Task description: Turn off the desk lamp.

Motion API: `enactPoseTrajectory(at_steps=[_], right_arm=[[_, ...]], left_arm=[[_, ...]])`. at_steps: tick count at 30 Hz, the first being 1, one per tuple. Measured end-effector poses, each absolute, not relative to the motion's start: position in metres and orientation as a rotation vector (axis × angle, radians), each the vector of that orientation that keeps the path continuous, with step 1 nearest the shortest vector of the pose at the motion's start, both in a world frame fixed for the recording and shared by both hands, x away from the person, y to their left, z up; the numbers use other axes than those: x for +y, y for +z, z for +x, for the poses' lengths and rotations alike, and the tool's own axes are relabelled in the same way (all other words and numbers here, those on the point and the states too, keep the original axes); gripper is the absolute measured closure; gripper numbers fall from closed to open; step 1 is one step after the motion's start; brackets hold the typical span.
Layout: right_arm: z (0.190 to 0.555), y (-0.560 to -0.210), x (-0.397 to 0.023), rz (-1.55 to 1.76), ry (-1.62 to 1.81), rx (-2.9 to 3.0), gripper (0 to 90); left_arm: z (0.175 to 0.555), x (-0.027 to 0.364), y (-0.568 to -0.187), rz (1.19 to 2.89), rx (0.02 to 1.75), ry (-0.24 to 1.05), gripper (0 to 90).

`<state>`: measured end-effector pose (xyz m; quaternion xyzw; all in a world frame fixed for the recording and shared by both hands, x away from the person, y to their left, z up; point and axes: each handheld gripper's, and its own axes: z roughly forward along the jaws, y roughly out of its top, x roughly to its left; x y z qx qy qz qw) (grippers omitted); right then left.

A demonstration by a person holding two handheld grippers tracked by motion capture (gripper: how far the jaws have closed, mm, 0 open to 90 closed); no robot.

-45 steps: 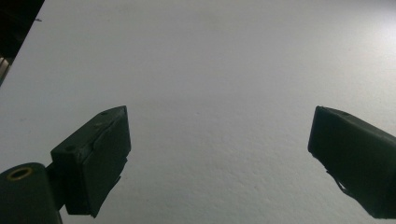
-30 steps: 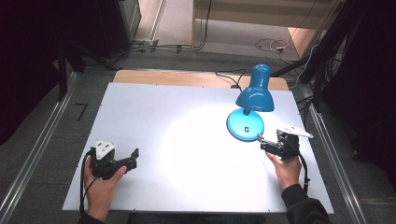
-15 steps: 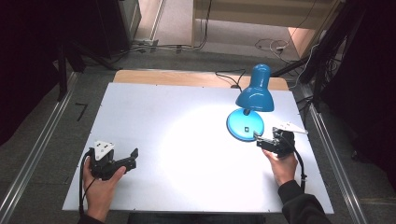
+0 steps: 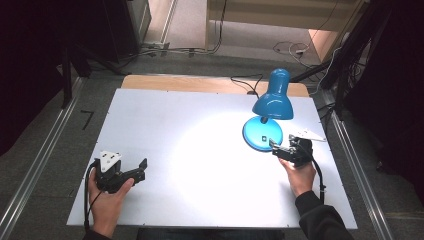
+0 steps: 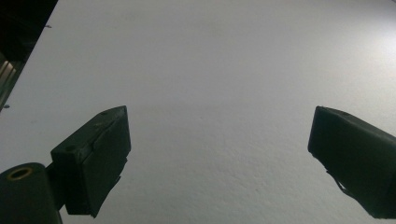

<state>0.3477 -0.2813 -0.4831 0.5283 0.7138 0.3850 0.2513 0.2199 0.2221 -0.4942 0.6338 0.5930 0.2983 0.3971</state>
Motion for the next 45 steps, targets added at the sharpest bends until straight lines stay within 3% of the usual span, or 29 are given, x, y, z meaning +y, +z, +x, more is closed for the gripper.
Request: enactPoseTrajectory(at_steps=[11, 17, 22, 27, 33, 37, 45], right_arm=[[0.353, -0.480, -0.273, 1.428, 1.052, 1.941, 22.8], [0.355, -0.481, -0.268, 1.408, 1.070, 1.958, 36.4], [0.358, -0.484, -0.263, 1.411, 1.081, 1.980, 37.5], [0.359, -0.486, -0.260, 1.406, 1.094, 1.986, 51.2], [0.361, -0.491, -0.255, 1.379, 1.076, 2.001, 75.8], [0.360, -0.493, -0.251, 1.372, 1.090, 1.999, 87.5], [0.359, -0.497, -0.244, 1.364, 1.121, 1.970, 87.8]], left_arm=[[0.220, 0.222, -0.494, 1.603, 1.501, 0.754, 6.6], [0.220, 0.222, -0.494, 1.601, 1.499, 0.754, 6.6], [0.220, 0.222, -0.494, 1.602, 1.498, 0.755, 6.6], [0.220, 0.222, -0.494, 1.600, 1.498, 0.754, 6.6], [0.220, 0.222, -0.494, 1.600, 1.497, 0.755, 6.6], [0.220, 0.222, -0.494, 1.600, 1.497, 0.754, 6.6], [0.220, 0.223, -0.494, 1.598, 1.496, 0.755, 6.6]])
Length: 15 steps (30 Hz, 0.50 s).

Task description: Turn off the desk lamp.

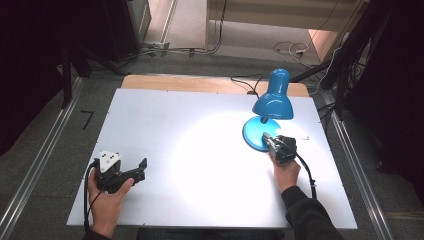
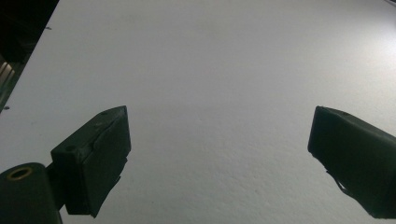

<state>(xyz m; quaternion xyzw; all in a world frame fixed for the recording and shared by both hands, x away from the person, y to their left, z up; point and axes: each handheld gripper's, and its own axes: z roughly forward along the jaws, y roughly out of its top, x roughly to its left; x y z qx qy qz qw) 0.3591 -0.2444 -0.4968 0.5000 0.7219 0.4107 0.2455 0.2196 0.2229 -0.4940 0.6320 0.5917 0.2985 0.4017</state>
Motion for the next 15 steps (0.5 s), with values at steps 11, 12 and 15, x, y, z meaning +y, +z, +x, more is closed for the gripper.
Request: enactPoseTrajectory(at_steps=[11, 12, 15], right_arm=[[0.3600, -0.4996, -0.2430, 1.392, 1.125, 1.939, 87.8], [0.3602, -0.4996, -0.2432, 1.397, 1.125, 1.937, 87.8], [0.3608, -0.5005, -0.2435, 1.400, 1.112, 1.937, 87.8]], left_arm=[[0.2197, 0.2233, -0.4943, 1.597, 1.497, 0.753, 6.7], [0.2197, 0.2232, -0.4943, 1.598, 1.496, 0.752, 6.7], [0.2197, 0.2231, -0.4943, 1.598, 1.496, 0.751, 6.7]])
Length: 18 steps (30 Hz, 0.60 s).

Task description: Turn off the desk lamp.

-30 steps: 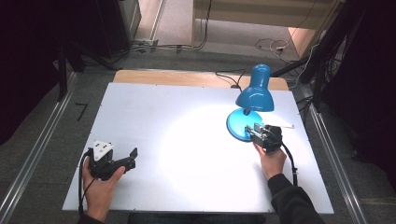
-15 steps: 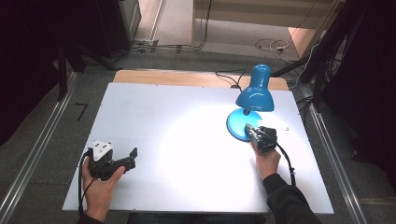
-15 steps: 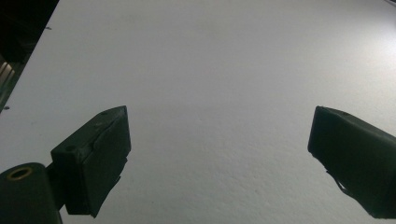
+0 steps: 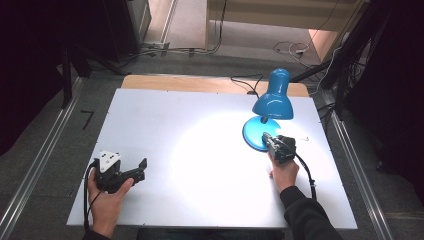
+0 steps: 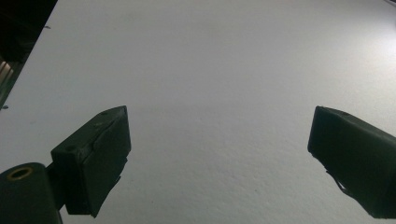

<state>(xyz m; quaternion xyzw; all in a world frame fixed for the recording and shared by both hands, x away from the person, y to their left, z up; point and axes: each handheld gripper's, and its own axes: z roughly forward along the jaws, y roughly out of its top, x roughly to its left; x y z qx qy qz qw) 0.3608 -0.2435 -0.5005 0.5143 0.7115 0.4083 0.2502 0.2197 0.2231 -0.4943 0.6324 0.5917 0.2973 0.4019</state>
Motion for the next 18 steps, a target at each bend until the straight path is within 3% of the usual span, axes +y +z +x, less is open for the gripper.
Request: enactPoseTrajectory(at_steps=[18], right_arm=[[0.3606, -0.5026, -0.2423, 1.387, 1.103, 1.929, 88.1]], left_arm=[[0.2198, 0.2224, -0.4948, 1.600, 1.493, 0.742, 6.8]])
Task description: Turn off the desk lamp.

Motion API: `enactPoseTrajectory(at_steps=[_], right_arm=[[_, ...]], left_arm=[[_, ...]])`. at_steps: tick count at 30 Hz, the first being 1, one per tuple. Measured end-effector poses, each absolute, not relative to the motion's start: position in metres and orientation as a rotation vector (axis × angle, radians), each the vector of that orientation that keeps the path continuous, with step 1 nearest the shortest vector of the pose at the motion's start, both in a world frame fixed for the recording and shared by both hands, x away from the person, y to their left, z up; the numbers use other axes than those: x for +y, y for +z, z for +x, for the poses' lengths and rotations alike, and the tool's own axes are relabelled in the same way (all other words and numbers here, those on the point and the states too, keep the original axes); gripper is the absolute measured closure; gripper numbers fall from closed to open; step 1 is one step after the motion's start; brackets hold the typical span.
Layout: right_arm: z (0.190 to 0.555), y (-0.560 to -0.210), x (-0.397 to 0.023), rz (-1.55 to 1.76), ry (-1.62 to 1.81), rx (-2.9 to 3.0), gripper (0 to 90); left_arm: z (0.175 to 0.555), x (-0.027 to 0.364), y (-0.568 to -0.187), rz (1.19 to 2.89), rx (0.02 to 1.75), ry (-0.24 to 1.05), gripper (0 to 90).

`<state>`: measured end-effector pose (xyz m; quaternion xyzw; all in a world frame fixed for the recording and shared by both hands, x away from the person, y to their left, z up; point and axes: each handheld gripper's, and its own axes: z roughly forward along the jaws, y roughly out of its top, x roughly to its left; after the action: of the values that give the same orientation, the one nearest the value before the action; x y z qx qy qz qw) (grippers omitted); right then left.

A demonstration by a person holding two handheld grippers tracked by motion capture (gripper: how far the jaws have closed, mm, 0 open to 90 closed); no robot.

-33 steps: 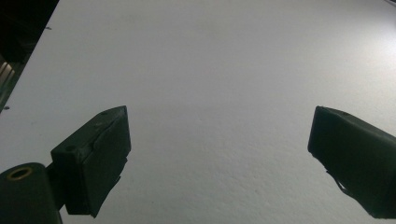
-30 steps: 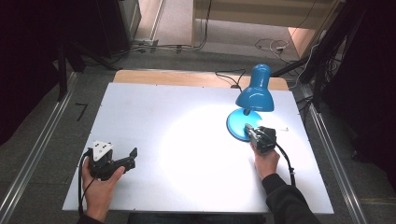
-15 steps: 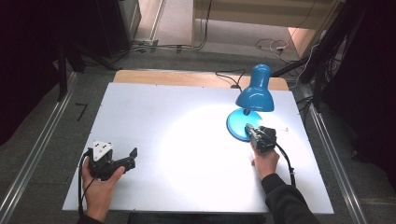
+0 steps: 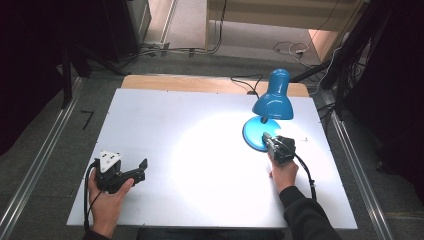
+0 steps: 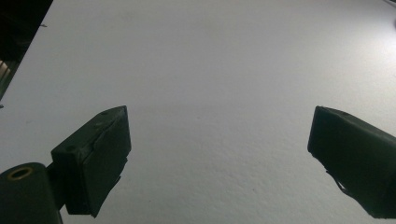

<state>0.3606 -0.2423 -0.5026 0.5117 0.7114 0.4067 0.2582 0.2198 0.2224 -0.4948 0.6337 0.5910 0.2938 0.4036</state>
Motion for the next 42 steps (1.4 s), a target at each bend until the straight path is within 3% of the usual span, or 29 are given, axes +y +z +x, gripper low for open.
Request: enactPoseTrajectory(at_steps=[27, 38, 42], right_arm=[[0.371, -0.501, -0.251, 1.492, 1.129, 1.915, 87.8], [0.371, -0.492, -0.266, 1.520, 1.172, 1.901, 75.2], [0.371, -0.490, -0.269, 1.529, 1.184, 1.906, 66.4]], left_arm=[[0.220, 0.223, -0.495, 1.597, 1.487, 0.734, 6.8], [0.220, 0.223, -0.494, 1.596, 1.483, 0.728, 6.8], [0.220, 0.223, -0.494, 1.596, 1.485, 0.728, 6.8]])
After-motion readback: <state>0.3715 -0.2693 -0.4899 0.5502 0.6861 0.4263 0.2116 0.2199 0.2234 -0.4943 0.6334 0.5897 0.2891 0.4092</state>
